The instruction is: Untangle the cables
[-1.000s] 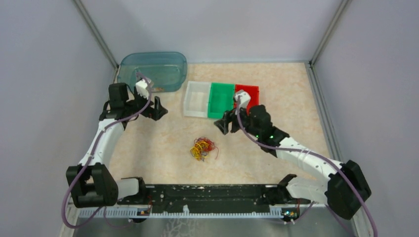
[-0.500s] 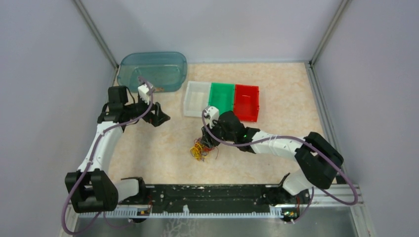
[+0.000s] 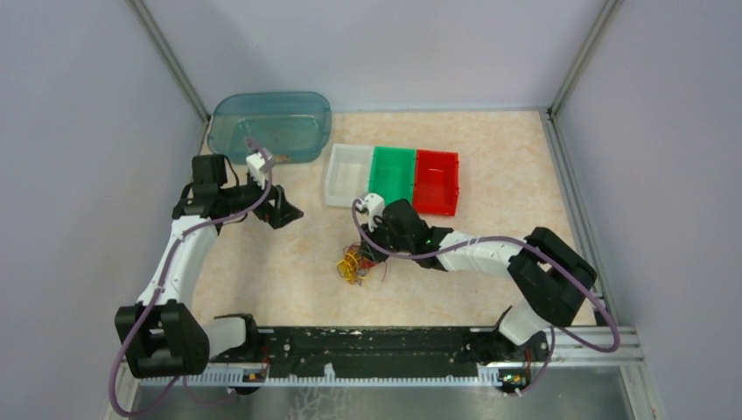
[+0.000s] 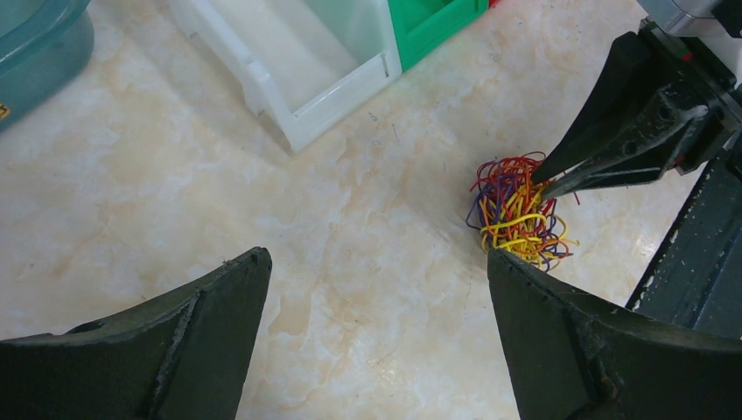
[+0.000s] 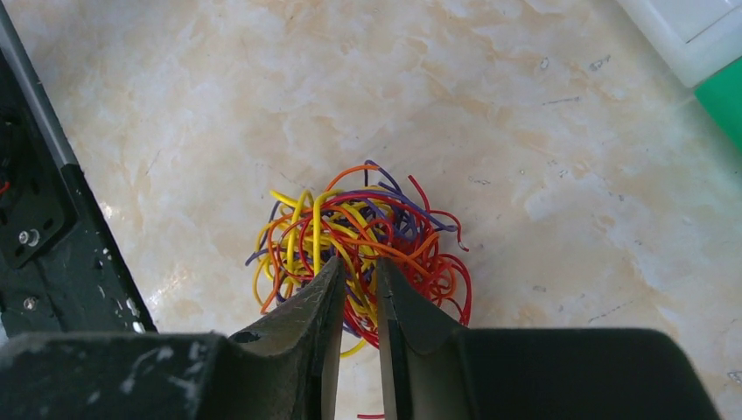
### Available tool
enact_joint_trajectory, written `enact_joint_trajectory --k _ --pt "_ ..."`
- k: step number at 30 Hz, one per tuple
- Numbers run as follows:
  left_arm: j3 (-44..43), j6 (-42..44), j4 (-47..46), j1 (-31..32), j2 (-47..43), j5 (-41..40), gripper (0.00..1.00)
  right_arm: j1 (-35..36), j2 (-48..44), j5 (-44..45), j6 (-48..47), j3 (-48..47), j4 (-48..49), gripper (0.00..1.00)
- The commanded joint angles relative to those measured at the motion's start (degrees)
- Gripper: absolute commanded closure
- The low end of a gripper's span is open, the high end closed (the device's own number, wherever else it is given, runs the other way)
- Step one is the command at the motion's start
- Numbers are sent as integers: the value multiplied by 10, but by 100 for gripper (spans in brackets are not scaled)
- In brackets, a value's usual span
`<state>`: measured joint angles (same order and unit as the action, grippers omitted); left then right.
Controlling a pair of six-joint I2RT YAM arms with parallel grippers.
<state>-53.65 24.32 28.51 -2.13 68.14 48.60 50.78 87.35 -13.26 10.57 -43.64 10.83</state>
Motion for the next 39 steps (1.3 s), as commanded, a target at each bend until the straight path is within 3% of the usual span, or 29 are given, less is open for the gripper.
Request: enact_joint_trajectory --k 1,3,4,10,17,22,30,39 --pt "0 22 16 2 -14 30 1 1 1 -4 2 -22 29 86" --pt "2 24 18 5 -14 32 1 0 -3 -1 3 -29 25 98" --pt "2 26 19 7 -14 34 1 0 -6 -1 4 -31 25 100" --pt "8 32 43 27 -21 54 2 1 -46 -9 21 -42 43 100" --pt "-13 110 142 66 -27 87 7 1 -63 -50 60 -73 72 100" --pt "-22 101 155 79 -36 109 10 0 -55 -75 106 -77 120 100" --pt "-34 156 209 91 -41 124 23 0 -39 -126 174 -82 200 100" --pt "-12 143 183 98 -51 138 31 1 -26 -157 243 -86 280 100"
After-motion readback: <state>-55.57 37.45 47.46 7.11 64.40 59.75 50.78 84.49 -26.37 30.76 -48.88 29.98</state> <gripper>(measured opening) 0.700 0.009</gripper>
